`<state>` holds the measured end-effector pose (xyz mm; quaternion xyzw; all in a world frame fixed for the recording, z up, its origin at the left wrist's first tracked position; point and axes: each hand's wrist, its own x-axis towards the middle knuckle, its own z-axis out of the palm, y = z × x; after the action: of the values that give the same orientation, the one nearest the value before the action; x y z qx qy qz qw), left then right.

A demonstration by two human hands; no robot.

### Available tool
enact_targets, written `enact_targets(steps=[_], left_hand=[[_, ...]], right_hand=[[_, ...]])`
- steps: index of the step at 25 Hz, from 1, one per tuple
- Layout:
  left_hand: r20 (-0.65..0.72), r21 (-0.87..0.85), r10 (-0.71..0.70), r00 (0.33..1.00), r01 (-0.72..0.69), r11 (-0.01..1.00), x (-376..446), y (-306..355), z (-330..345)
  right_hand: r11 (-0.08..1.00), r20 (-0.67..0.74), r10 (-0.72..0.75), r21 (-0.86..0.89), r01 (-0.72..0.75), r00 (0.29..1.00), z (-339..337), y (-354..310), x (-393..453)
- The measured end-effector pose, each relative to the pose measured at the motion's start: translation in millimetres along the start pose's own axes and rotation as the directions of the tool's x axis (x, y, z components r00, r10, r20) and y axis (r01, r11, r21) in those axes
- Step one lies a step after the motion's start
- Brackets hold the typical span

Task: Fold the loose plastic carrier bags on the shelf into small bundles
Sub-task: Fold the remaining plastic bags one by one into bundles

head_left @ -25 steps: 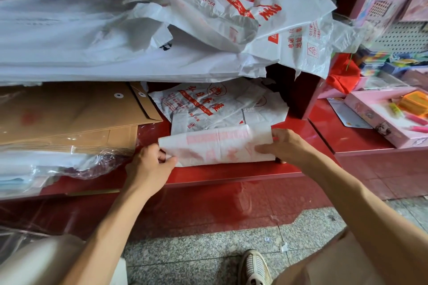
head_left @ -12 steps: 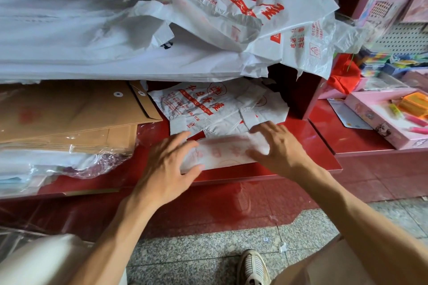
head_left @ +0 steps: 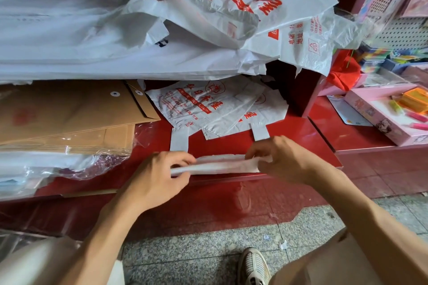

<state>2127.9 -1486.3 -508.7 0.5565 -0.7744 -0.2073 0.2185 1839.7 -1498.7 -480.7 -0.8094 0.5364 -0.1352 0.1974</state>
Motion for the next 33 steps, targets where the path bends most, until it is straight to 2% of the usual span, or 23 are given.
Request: enact_targets(steps=[2,4,6,7,8,9,10,12,13,15,18,20,24,27,29,30,31,32,33], left_hand=[[-0.076,-0.216,-0.120,0.990,0.101,0.971,3.8,0.1,-3.0],[-0.150,-0.350,-0.208,0.967,0.145,0.925,11.9,-2.9,0.7],[-0.203,-0.407,-0.268,0.942,0.168,0.898,19.0,-3.7,7.0],[-0.212,-0.406,-0.294,0.932,0.190,0.894,21.2,-4.1,9.6],[-0.197,-0.402,-0.333,0.922,0.234,0.885,22.1,-5.0,10.7],[-0.166,-0.410,-0.377,0.911,0.284,0.867,22.7,-4.6,10.4],[-0.125,-0.415,-0.408,0.904,0.326,0.849,22.6,-4.2,9.8],[-0.072,-0.308,-0.388,0.919,0.349,0.885,21.0,-1.7,8.8],[-0.069,-0.225,-0.362,0.930,0.339,0.914,20.0,-1.6,9.5],[-0.100,-0.205,-0.360,0.928,0.334,0.920,19.4,-1.1,8.6],[-0.082,-0.329,-0.445,0.892,0.397,0.857,21.0,-2.1,8.1],[-0.091,-0.345,-0.439,0.894,0.385,0.856,20.7,-3.0,9.5],[-0.141,-0.391,-0.421,0.896,0.340,0.855,19.4,-8.3,11.1],[-0.162,-0.361,-0.409,0.898,0.332,0.871,18.5,-13.0,14.0],[-0.155,-0.380,-0.435,0.887,0.353,0.855,17.4,-14.4,14.8],[-0.167,-0.361,-0.435,0.885,0.356,0.862,16.2,-14.7,15.1],[-0.217,-0.277,-0.395,0.892,0.332,0.902,15.2,-15.3,15.7],[-0.284,-0.146,-0.300,0.911,0.268,0.952,15.1,-14.4,16.7],[-0.320,-0.009,-0.156,0.935,0.162,0.987,15.1,-13.5,18.1]], right_hand=[[0.988,-0.130,0.085,0.141,-0.067,0.988,-5.7,2.2,3.3],[0.963,-0.250,0.191,0.236,-0.132,0.949,-6.2,3.4,10.2],[0.980,-0.398,0.201,0.097,-0.176,0.895,1.9,7.5,17.2],[0.981,-0.441,0.172,-0.004,-0.193,0.881,6.3,9.0,19.3],[0.977,-0.451,0.173,-0.035,-0.211,0.876,11.2,10.1,21.9],[0.972,-0.432,0.221,0.028,-0.232,0.874,14.1,9.7,23.7],[0.949,-0.381,0.311,0.180,-0.260,0.871,13.7,8.1,24.4],[0.785,-0.201,0.486,0.528,-0.324,0.851,8.3,8.6,25.6],[0.701,-0.104,0.526,0.614,-0.362,0.844,3.8,11.5,25.6],[0.655,0.003,0.541,0.626,-0.423,0.841,-2.3,21.2,23.5],[0.647,-0.059,0.607,0.615,-0.451,0.792,-2.1,28.3,24.4],[0.622,-0.117,0.629,0.668,-0.408,0.768,1.6,28.8,24.9],[0.479,-0.063,0.647,0.808,-0.342,0.760,-0.2,28.3,25.2],[0.503,-0.007,0.617,0.773,-0.388,0.787,2.4,32.1,26.6],[0.607,-0.039,0.589,0.681,-0.410,0.807,6.5,31.2,26.1],[0.718,-0.105,0.561,0.556,-0.419,0.821,7.7,29.2,25.0],[0.837,-0.210,0.506,0.353,-0.418,0.837,10.3,27.5,23.9],[0.918,-0.331,0.396,0.117,-0.379,0.857,13.9,24.7,22.4],[0.948,-0.414,0.256,-0.070,-0.311,0.874,19.3,21.4,20.7]])
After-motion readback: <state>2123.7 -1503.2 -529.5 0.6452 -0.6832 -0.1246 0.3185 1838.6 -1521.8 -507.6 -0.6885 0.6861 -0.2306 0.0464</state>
